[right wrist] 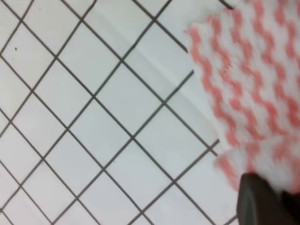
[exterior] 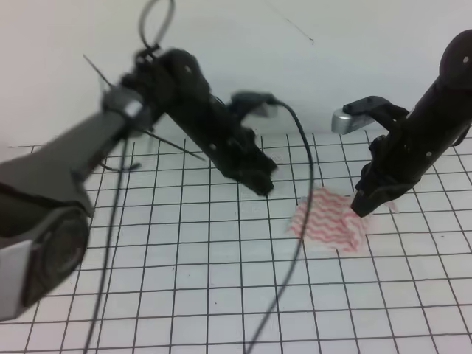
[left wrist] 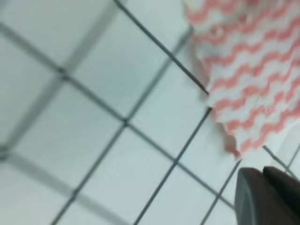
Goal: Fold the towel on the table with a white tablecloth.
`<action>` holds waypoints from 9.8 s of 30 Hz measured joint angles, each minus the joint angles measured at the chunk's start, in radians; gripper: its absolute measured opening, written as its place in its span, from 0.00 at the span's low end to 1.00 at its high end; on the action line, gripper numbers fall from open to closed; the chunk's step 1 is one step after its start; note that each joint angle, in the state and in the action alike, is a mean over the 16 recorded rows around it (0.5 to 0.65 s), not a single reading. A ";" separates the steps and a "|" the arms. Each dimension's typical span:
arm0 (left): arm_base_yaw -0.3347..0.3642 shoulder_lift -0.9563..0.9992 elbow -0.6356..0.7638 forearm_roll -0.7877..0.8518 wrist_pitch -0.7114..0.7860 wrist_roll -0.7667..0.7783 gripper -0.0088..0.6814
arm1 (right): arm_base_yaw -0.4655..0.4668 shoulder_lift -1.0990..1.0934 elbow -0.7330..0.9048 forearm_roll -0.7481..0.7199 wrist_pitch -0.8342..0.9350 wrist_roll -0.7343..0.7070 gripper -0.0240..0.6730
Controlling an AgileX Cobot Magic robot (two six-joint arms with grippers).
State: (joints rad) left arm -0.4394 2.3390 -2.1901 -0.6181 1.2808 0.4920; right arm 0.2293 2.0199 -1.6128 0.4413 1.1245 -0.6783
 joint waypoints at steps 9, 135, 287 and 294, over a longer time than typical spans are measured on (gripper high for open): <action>0.106 -0.163 0.000 -0.016 0.000 -0.027 0.01 | 0.008 0.065 -0.052 0.010 -0.002 0.003 0.04; 0.176 -0.283 0.000 -0.045 0.000 -0.053 0.01 | 0.141 0.288 -0.285 -0.008 0.042 -0.226 0.04; 0.335 -2.366 2.204 0.549 -0.891 -0.772 0.01 | -0.169 -1.583 1.007 0.049 -0.563 0.118 0.03; 0.335 -2.366 2.206 0.549 -0.890 -0.772 0.01 | -0.169 -1.583 1.007 0.045 -0.563 0.117 0.03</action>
State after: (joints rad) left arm -0.1042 -0.0269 0.0156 -0.0687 0.3903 -0.2801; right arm 0.0607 0.4370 -0.6059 0.4859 0.5617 -0.5613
